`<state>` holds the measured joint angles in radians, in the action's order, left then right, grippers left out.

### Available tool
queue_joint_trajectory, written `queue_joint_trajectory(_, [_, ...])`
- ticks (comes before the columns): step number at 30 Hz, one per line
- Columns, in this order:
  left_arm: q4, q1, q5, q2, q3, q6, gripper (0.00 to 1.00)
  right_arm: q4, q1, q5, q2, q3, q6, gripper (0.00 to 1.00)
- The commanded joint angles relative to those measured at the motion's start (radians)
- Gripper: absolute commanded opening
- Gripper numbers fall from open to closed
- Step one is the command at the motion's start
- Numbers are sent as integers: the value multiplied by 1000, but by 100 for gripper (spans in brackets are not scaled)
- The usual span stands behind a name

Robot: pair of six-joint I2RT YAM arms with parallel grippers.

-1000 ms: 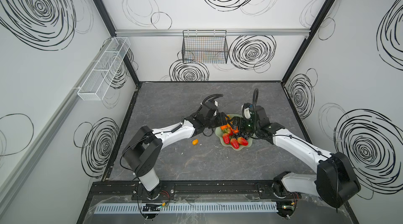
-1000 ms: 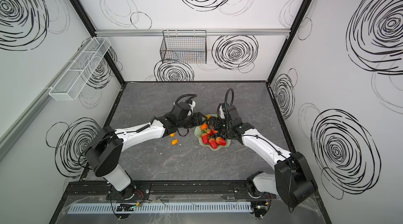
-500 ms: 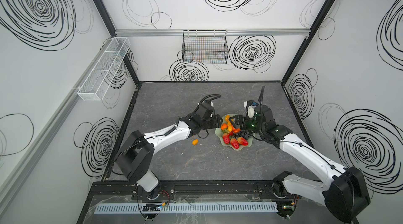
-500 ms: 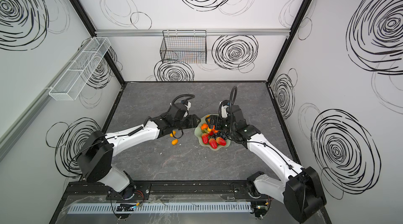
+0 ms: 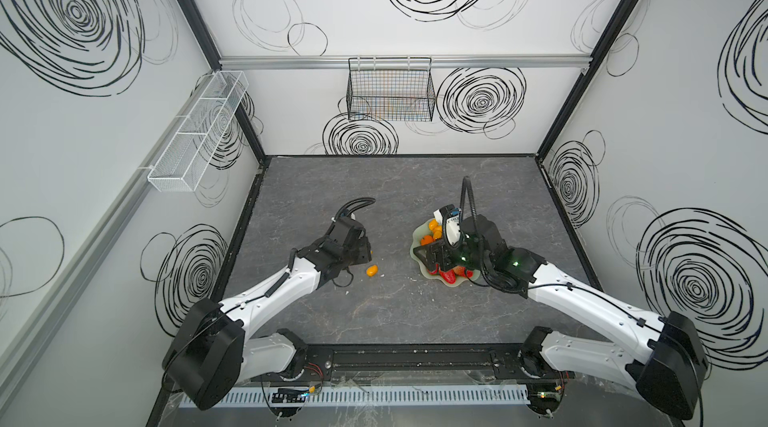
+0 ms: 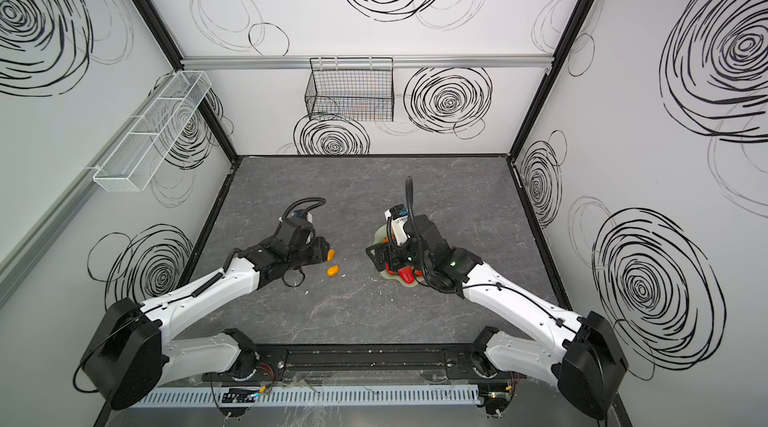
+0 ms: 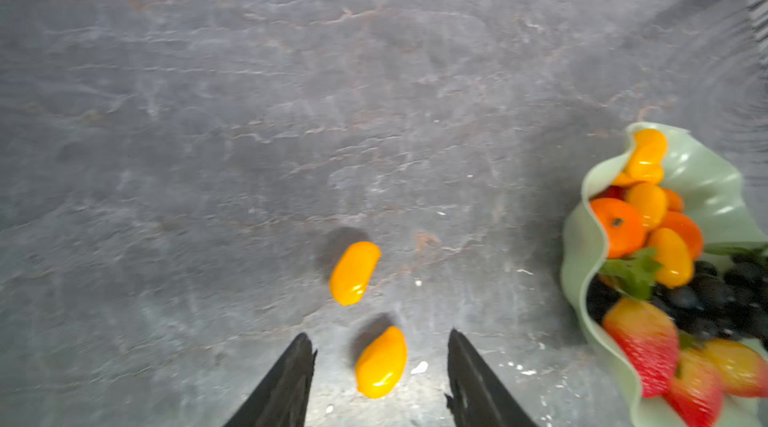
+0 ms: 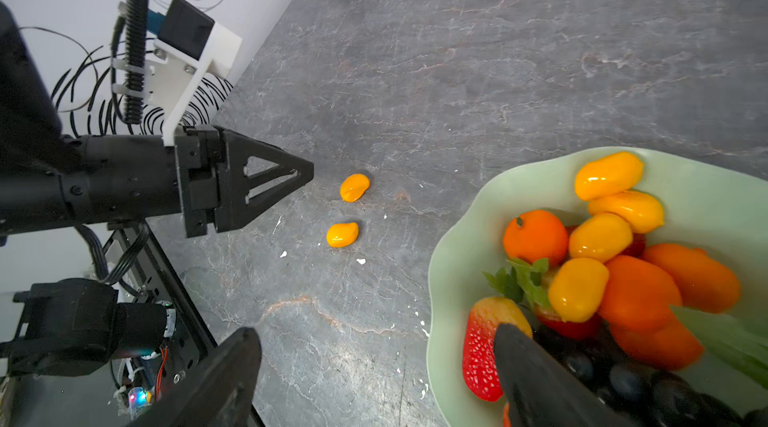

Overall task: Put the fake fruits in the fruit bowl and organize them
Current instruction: 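Move the left gripper back over the two remaining yellow fruits, then lower the left gripper onto a yellow fruit and close it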

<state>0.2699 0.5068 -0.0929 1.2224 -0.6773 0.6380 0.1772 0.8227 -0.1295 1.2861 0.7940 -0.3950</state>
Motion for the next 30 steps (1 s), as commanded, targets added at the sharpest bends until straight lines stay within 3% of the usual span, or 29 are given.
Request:
queue_joint_trajectory(1, [16,-39,-21,-21,29,-36,56,12,36,31,58,50,6,92])
queue_joint_trajectory(10, [-24,-45,20,102,7,-59,59,-17,100,5,119,93,-55,92])
queue_joint_trajectory(18, [-21,6,-16,228,-65,-100,61,46,95,73,79,82,-62,91])
queue_joint_trajectory(30, [-52,12,16,365,-163,-125,62,53,75,66,41,48,-71,91])
